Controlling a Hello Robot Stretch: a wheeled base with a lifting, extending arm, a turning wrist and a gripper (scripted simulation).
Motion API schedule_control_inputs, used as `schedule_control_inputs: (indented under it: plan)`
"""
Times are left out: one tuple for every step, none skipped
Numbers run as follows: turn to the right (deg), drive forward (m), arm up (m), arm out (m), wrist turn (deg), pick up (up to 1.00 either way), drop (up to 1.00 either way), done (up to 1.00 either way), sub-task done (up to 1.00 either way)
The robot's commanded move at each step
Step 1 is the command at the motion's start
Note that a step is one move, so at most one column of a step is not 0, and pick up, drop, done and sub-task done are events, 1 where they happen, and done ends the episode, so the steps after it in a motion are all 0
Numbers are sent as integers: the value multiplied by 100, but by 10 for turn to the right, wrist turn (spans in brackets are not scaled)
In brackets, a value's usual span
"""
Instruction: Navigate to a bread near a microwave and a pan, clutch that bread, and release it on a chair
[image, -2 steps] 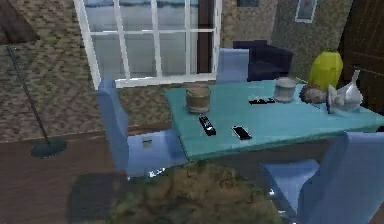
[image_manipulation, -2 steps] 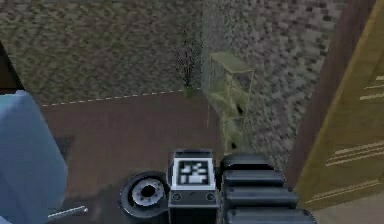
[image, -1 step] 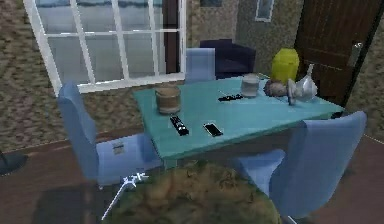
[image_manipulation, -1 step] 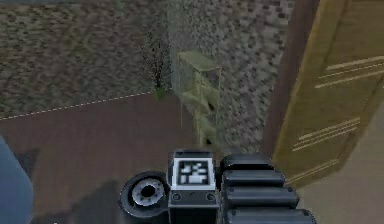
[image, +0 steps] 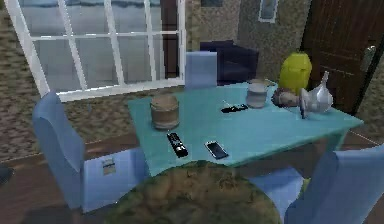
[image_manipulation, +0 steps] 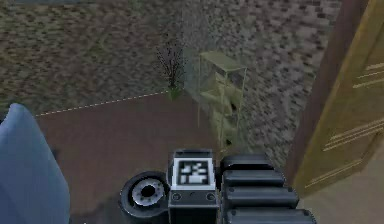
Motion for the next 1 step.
schedule_control_inputs:
  plan:
    - [450, 0, 0, 0, 0, 0, 0, 0, 0]
